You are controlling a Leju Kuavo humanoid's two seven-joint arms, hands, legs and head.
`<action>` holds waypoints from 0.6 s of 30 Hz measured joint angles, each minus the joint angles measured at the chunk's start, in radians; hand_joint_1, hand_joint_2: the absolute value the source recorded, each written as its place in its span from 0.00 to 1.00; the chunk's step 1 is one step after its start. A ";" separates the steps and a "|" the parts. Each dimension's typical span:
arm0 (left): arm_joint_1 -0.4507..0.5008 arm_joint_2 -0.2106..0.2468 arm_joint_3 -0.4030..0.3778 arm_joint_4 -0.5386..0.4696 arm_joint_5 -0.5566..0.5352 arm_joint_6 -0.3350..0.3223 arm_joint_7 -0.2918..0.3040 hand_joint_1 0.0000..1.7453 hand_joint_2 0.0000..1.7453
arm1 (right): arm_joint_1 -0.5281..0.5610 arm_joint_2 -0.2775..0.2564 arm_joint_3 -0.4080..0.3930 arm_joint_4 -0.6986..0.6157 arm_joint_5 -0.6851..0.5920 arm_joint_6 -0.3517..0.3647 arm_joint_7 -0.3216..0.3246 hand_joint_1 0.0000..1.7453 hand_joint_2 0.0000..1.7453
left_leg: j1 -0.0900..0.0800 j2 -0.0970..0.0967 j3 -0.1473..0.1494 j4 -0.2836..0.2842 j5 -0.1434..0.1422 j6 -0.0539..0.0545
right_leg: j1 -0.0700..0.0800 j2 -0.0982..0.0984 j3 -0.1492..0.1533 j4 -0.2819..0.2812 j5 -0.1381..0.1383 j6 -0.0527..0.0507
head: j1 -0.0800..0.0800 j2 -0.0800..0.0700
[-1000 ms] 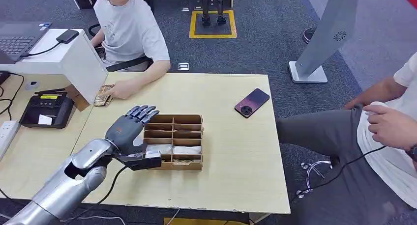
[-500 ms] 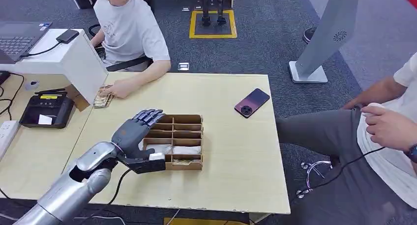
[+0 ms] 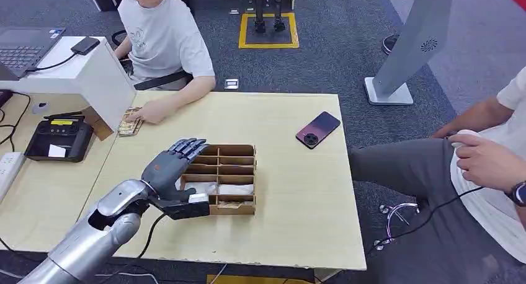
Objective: Pass the card to the sensor for recognition and then transmit it.
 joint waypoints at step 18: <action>0.000 -0.002 0.000 0.000 -0.020 0.009 0.018 0.00 1.00 | -0.001 0.000 0.003 0.000 0.000 0.000 0.000 0.00 0.00 | 0.000 0.000 0.000 0.000 0.000 0.000 | 0.000 0.000 0.000 0.000 0.000 0.000 | 0.000 0.000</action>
